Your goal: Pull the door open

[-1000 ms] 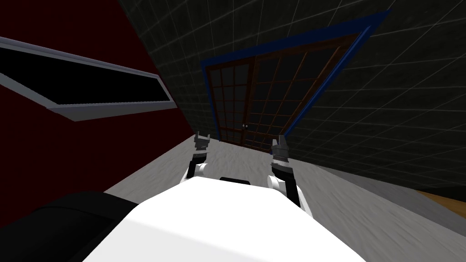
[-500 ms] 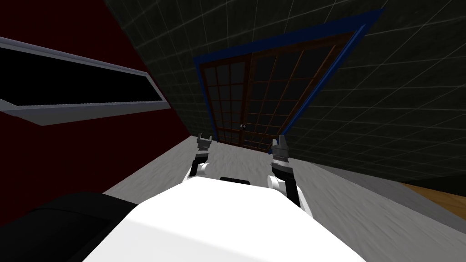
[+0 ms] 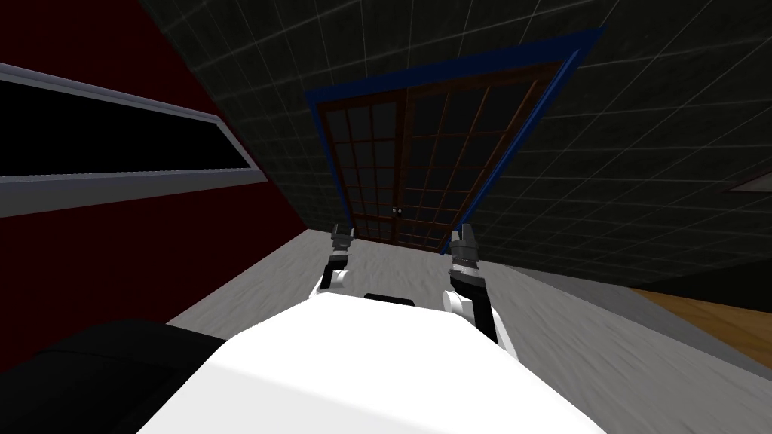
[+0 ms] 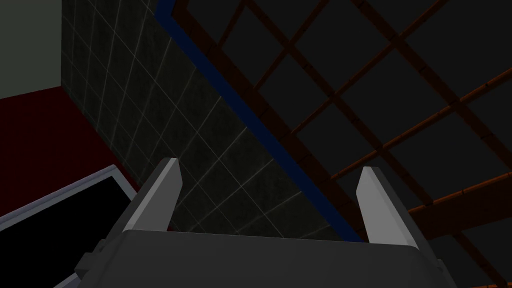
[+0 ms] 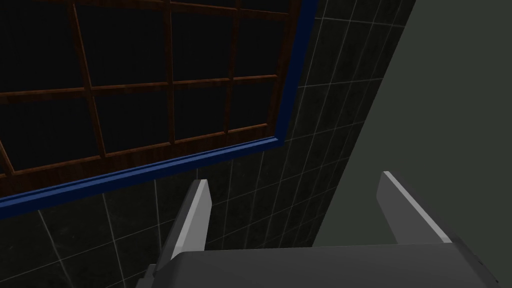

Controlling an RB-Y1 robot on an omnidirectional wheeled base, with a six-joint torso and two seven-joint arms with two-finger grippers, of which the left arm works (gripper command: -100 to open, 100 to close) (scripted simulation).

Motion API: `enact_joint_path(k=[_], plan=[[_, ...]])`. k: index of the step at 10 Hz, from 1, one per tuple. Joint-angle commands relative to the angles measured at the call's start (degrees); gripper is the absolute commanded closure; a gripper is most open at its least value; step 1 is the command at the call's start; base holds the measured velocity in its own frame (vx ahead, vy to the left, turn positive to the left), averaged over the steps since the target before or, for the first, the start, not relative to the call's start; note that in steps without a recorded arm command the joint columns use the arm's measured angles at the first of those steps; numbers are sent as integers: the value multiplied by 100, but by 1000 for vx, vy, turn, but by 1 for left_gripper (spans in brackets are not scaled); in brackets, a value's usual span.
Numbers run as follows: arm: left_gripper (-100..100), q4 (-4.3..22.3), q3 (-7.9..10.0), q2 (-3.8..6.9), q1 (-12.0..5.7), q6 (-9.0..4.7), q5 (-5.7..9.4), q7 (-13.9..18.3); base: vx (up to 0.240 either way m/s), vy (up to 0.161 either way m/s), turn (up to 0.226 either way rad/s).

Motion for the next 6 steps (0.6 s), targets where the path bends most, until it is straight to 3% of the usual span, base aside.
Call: enact_joint_path(k=[1,6], plan=[[-100,286,-20,27,-95,-48,79,228,123,-20,-100],[-100,889,-52,89,-310,-205,230,649,75,-24,-79]])
